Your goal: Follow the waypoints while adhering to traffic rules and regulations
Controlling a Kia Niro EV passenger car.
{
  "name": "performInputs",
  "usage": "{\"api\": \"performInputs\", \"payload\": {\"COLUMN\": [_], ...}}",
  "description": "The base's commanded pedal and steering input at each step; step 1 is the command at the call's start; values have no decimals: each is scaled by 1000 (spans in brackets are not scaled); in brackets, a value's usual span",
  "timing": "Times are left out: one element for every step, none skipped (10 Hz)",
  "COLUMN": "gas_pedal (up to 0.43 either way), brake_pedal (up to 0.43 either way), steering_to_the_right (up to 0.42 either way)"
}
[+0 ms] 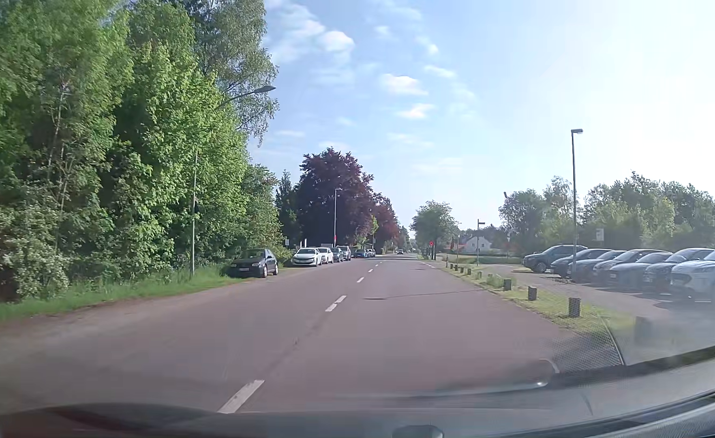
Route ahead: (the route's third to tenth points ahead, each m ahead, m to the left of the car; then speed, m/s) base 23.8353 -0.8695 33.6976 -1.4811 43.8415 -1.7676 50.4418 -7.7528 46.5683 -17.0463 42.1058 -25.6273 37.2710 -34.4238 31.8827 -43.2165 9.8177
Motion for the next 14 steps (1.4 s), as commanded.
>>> {"api": "performInputs", "payload": {"gas_pedal": [0, 0, 0, 0, 0, 0, 0, 0, 0, 0, 0, 0, 0, 0], "brake_pedal": [207, 207, 207, 201, 201, 195, 195, 195, 189, 189, 189, 189, 189, 189], "steering_to_the_right": [11, 11, 11, 11, 11, 11, 10, 11, 10, 11, 11, 11, 11, 11]}}
